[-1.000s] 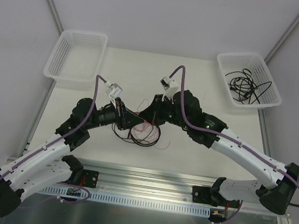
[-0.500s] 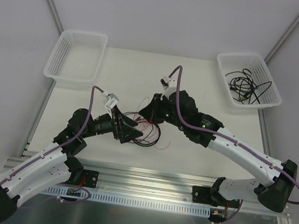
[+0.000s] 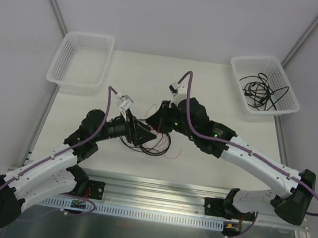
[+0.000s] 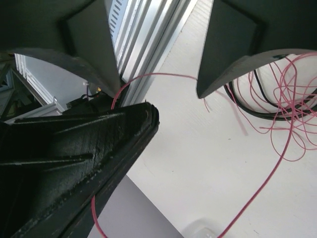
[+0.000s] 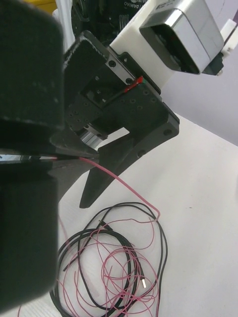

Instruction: Untangle the cables

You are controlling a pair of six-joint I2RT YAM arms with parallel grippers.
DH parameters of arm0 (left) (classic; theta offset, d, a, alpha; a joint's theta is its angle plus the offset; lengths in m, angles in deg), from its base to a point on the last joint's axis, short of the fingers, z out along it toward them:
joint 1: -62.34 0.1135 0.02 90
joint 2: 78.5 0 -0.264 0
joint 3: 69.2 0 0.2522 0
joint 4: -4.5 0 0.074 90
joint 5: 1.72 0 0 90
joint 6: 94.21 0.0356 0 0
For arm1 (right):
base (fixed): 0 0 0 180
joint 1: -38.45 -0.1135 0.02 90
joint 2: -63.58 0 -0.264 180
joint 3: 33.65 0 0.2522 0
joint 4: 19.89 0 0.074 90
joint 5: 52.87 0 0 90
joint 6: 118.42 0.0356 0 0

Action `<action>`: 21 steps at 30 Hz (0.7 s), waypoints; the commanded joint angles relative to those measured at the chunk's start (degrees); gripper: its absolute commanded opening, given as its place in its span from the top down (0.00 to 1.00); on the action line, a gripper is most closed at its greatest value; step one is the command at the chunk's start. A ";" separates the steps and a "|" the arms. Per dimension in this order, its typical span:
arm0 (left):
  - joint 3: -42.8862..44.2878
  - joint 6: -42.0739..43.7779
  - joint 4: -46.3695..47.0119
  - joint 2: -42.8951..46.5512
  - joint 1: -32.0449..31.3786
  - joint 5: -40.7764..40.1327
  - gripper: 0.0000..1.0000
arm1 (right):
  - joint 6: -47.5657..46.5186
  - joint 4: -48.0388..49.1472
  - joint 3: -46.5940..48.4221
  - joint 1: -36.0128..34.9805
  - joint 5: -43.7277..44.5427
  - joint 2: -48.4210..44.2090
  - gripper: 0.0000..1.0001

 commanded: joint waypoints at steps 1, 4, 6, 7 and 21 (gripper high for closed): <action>2.97 2.12 4.42 -0.93 -1.23 -2.39 0.41 | 1.73 3.25 0.33 -0.57 0.79 -0.21 0.99; 2.79 2.39 4.86 -0.93 -1.85 -3.35 0.74 | 2.09 3.43 -0.02 -0.48 0.96 -0.21 0.99; 2.71 3.78 3.64 0.20 -1.85 -3.97 0.95 | 1.82 2.99 -0.19 -0.39 1.32 -0.56 0.98; 2.97 4.49 1.81 0.91 -1.85 -5.97 1.00 | 1.65 2.20 -0.20 -0.48 2.01 -0.91 0.93; 35.79 23.38 -28.08 -1.71 -1.76 -27.51 1.00 | -11.70 -11.86 -0.63 -0.57 9.39 -18.75 0.11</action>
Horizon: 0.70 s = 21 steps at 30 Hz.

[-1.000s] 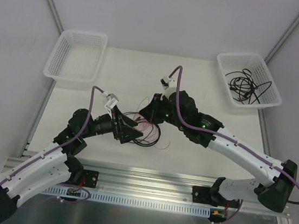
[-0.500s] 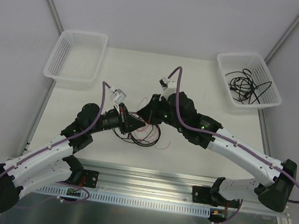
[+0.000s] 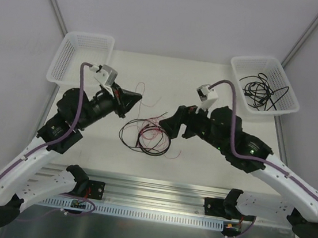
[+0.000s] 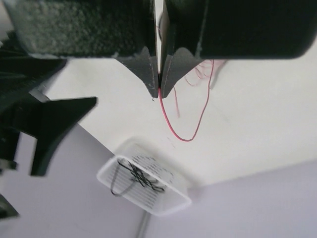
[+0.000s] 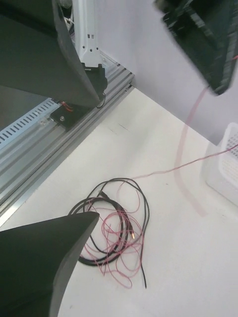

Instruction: Untangle the cables

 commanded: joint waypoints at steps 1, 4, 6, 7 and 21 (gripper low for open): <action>12.88 7.37 -6.10 -4.58 -0.32 -8.81 1.00 | -6.16 -4.54 -0.92 -0.31 6.35 -9.08 0.08; 26.14 11.94 -11.11 -11.26 0.29 -14.53 1.00 | -8.62 -7.00 -4.25 -0.39 11.54 -14.98 0.05; 35.00 15.10 -12.61 -16.09 1.43 -16.38 1.00 | -9.59 -8.32 -6.72 -0.39 13.66 -17.54 0.04; 37.84 15.11 -12.79 -17.67 3.61 -16.21 1.00 | -9.68 -9.64 -7.51 -0.39 15.15 -18.34 0.03; 79.86 16.52 -15.95 -45.19 29.70 -9.18 0.99 | -9.24 -15.45 -12.09 -0.39 18.07 -21.43 0.02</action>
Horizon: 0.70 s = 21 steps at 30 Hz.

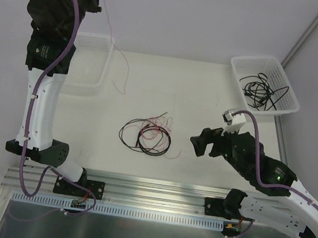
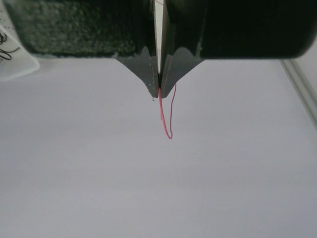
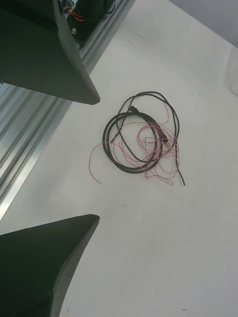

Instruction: Untangle the cables

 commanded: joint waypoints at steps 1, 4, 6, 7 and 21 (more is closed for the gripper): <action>5.59 0.08 0.52 -3.19 6.47 1.66 0.99 | -0.98 -0.11 0.05 -0.31 1.39 0.35 0.01; 4.63 -5.88 2.19 -4.25 15.08 5.33 1.00 | -0.80 0.07 0.04 -0.22 -0.09 1.84 0.01; 4.62 -9.23 3.95 -5.57 19.91 7.54 1.00 | -0.80 -0.02 -0.13 -0.30 -0.98 2.63 0.01; 4.54 -9.76 4.48 -6.09 21.42 8.07 1.00 | -0.72 -0.02 -0.30 -0.31 -0.90 3.16 0.01; -17.95 -7.04 7.30 -19.89 28.20 6.50 1.00 | -0.10 4.02 -2.33 -0.22 -4.94 10.11 0.01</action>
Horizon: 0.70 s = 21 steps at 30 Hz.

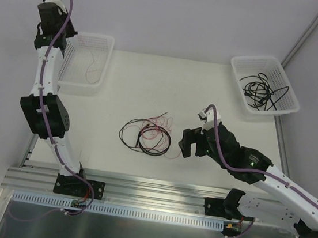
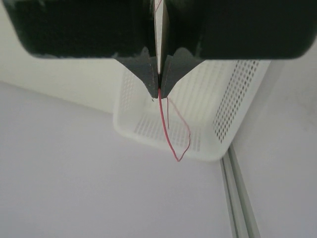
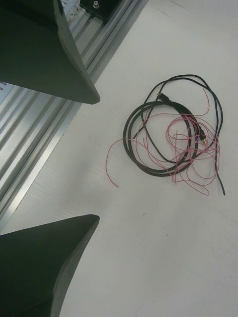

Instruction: Untangle the cables

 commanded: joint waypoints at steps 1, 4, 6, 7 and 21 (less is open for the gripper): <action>-5.13 1.99 0.02 -3.30 1.27 -1.81 1.00 | 0.12 2.25 -0.23 -0.13 -0.89 -0.23 0.01; -8.04 1.72 -2.86 -6.02 1.80 -0.76 0.91 | 0.12 1.99 -0.23 -0.13 -0.28 -0.23 0.01; -7.96 1.28 -4.98 -7.18 1.89 -0.32 0.80 | 0.12 1.90 -0.14 -0.13 -0.37 -0.06 0.01; -7.95 0.32 -6.12 -7.35 1.97 -0.15 0.64 | -0.06 1.82 0.03 -0.13 -0.37 0.20 0.01; -32.89 -8.48 -11.84 18.90 -7.58 18.31 0.02 | 3.72 0.94 0.21 1.01 -0.72 4.68 0.01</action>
